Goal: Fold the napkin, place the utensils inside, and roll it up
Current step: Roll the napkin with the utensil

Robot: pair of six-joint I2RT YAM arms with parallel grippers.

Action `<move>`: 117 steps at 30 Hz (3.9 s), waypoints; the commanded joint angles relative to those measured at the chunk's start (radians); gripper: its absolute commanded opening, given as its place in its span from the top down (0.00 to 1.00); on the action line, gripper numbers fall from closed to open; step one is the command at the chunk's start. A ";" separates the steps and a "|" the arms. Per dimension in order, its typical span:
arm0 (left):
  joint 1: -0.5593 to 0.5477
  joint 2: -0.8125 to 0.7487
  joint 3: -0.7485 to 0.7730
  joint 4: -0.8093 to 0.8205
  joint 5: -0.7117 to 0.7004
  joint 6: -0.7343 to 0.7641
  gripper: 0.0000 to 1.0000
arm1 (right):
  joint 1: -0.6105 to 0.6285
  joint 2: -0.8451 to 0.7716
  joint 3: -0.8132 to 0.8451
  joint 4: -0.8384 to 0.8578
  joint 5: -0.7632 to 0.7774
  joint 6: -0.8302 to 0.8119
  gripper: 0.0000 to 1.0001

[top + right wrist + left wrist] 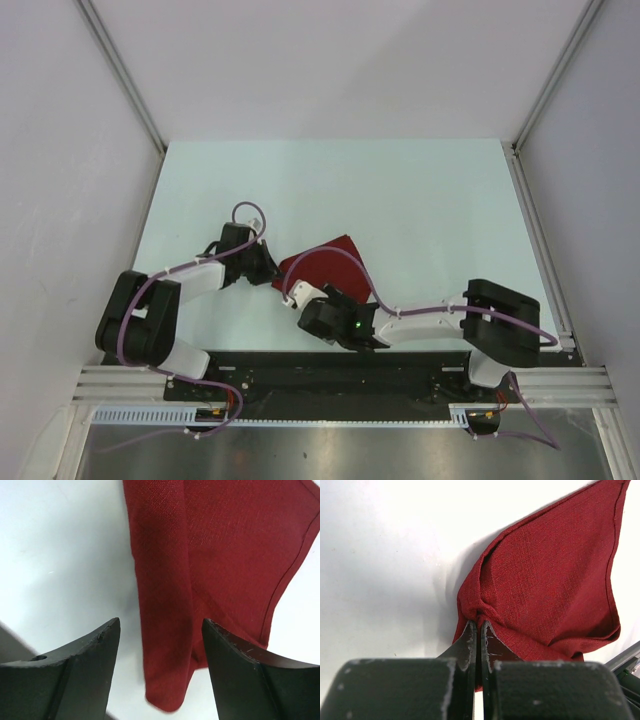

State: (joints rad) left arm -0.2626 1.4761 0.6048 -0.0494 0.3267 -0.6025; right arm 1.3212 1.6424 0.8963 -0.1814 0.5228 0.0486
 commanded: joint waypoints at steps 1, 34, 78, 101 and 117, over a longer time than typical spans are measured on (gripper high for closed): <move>0.017 0.013 0.035 -0.007 -0.028 0.026 1.00 | -0.005 0.057 -0.007 0.132 0.082 -0.081 0.30; 0.074 -0.241 0.021 -0.025 -0.157 0.032 0.31 | -0.428 0.258 0.259 -0.210 -1.087 0.083 0.91; 0.014 0.056 0.004 0.175 0.025 0.013 1.00 | -0.722 0.329 0.549 -0.308 -1.312 0.145 0.44; 0.014 0.125 0.104 0.063 0.023 0.020 1.00 | -0.214 0.232 0.277 0.071 -0.237 -0.202 0.40; 0.033 0.017 0.130 0.057 -0.004 0.014 0.49 | -0.372 0.321 0.299 -0.082 -0.663 -0.056 0.66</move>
State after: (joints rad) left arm -0.2436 1.5753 0.6979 -0.0044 0.3775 -0.5953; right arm 1.0359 1.9217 1.1896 -0.1486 0.0986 -0.0868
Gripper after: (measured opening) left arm 0.348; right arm 0.390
